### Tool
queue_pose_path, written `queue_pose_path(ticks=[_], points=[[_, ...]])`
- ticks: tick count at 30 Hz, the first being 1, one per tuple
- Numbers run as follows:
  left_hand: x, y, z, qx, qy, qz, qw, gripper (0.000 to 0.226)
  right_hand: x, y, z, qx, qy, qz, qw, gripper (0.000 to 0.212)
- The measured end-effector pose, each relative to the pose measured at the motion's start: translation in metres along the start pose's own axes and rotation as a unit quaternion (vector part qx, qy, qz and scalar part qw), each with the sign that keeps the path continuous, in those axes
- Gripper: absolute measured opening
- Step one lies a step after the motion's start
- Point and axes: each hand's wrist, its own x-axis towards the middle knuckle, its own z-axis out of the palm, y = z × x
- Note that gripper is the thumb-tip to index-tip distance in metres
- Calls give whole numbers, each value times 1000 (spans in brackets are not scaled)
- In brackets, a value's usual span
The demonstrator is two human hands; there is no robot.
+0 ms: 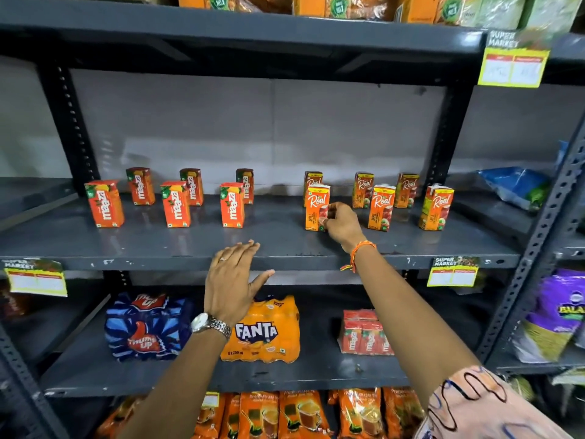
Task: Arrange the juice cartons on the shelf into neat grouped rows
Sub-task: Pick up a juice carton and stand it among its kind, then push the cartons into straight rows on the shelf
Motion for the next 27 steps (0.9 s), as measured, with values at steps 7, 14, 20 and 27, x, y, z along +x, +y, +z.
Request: queue_pose_path(ticks=[7, 14, 20, 27], points=[[0, 8, -3, -32, 7, -31, 999, 64, -3, 7, -3, -9, 5, -22, 1000, 41], [55, 36, -27, -36, -39, -97, 994, 52, -20, 42, -44, 91, 110, -28, 989, 32], [127, 69, -7, -216, -228, -112, 943, 66, -15, 64, -83, 132, 230, 32, 964, 42], [155, 91, 28, -320, -262, -180, 892, 20, 14, 70, -114, -87, 71, 53, 992, 51]])
